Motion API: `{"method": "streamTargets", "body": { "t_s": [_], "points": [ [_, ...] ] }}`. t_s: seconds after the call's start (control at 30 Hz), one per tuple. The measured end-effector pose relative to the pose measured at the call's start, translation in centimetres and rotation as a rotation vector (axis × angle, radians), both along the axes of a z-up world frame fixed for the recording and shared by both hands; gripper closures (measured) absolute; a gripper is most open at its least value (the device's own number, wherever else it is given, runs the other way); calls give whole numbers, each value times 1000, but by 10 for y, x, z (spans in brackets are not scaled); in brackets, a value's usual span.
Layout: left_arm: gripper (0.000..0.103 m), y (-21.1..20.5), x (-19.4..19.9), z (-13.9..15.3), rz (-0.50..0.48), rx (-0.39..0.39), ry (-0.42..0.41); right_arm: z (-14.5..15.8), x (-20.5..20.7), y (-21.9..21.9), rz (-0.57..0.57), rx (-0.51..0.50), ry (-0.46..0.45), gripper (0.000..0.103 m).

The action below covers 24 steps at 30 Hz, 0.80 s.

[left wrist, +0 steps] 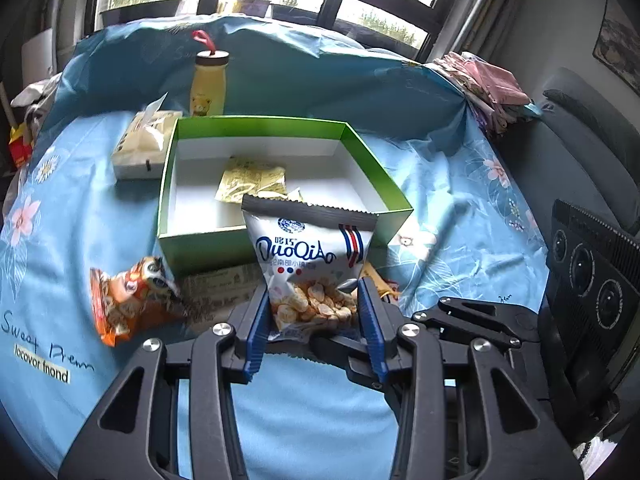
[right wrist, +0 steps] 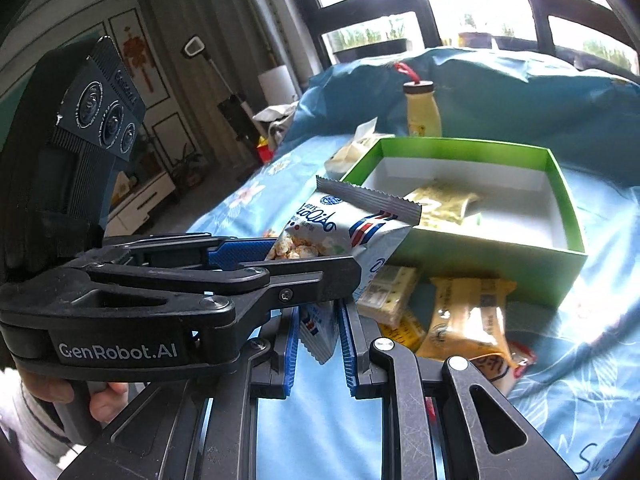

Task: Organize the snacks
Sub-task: 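Lift the QuoQuo bag and carry it over the green box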

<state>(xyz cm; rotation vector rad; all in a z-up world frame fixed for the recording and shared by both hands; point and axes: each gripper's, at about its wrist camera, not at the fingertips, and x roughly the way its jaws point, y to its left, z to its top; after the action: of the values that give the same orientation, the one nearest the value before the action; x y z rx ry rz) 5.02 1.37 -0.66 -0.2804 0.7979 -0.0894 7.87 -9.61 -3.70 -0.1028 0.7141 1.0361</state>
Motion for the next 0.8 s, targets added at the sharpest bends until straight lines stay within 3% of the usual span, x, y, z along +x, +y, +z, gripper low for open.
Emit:
{"method": "streamTargets", "body": {
  "t_s": [0.8],
  "points": [
    [62, -1, 66, 21, -27, 58, -46, 23, 56, -3, -47, 42, -56, 82]
  ]
}}
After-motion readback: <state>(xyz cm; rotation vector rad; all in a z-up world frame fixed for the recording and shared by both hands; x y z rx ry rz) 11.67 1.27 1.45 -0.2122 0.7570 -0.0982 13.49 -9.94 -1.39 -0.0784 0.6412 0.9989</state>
